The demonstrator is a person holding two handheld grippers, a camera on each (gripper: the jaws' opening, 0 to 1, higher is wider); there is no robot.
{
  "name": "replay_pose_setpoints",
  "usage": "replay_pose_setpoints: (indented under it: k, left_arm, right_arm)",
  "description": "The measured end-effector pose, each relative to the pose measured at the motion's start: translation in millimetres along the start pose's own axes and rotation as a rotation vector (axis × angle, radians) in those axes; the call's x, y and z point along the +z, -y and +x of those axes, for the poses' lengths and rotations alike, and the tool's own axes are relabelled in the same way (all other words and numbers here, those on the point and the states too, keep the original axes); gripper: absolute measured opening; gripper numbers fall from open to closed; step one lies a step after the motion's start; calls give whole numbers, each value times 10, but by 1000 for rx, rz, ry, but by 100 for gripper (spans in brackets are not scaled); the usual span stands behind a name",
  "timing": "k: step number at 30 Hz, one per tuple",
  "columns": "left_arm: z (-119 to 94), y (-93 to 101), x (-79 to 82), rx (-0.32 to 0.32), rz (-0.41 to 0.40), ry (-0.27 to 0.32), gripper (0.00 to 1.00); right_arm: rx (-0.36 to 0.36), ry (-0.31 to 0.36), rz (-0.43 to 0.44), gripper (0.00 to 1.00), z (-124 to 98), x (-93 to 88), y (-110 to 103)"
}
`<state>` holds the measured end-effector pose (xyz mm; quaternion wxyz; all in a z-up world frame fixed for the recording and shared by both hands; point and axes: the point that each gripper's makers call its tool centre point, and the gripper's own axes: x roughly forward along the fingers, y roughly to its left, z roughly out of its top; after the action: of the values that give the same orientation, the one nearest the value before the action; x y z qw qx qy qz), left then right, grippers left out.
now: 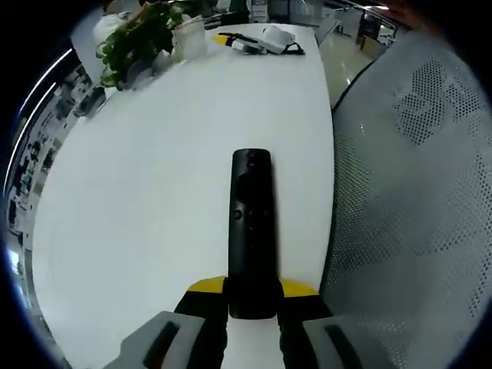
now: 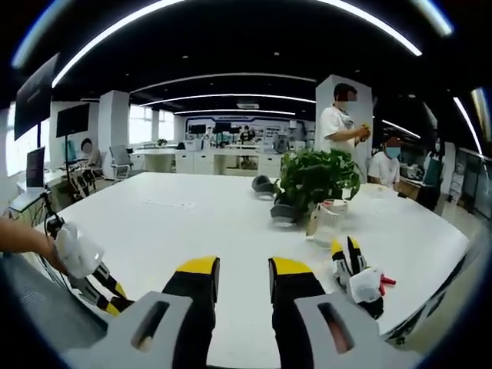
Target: Press the specified remote control buttons in sequence, fully releasing each button before pressing the next.
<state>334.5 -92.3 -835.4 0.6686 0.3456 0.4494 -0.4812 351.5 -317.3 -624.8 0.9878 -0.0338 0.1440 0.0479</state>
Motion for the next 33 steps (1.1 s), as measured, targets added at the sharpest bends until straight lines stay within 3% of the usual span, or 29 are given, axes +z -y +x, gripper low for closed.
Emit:
replay_pose_setpoints:
  k: [7,12,14,17,22,26,30,33]
  left_arm:
    - [-11,5,8,-22,-4,83,24]
    - [-19,1,19,-25,2,121,24]
    - [-22,2,24,-27,4,133,24]
    - [-27,2,29,-29,6,149,24]
    - [-29,4,31,-35,17,154,24]
    - [-28,1,31,-38,28,153,24]
    - [-31,5,36,-43,40,157,24]
    - [-31,3,37,-44,43,164,24]
  right_arm:
    - [11,-12,-10,26,21,-10,-15]
    - [142,-75,-19,22,115,-17,-251]
    - [159,-59,-41,12,161,63,-298]
    - [237,-91,6,1,319,144,-465]
    - [320,-140,21,0,619,177,-728]
    - [401,-298,27,0,810,-42,-970]
    - [439,-435,8,0,966,-311,-1147]
    - [479,-506,11,0,1036,-486,-1261]
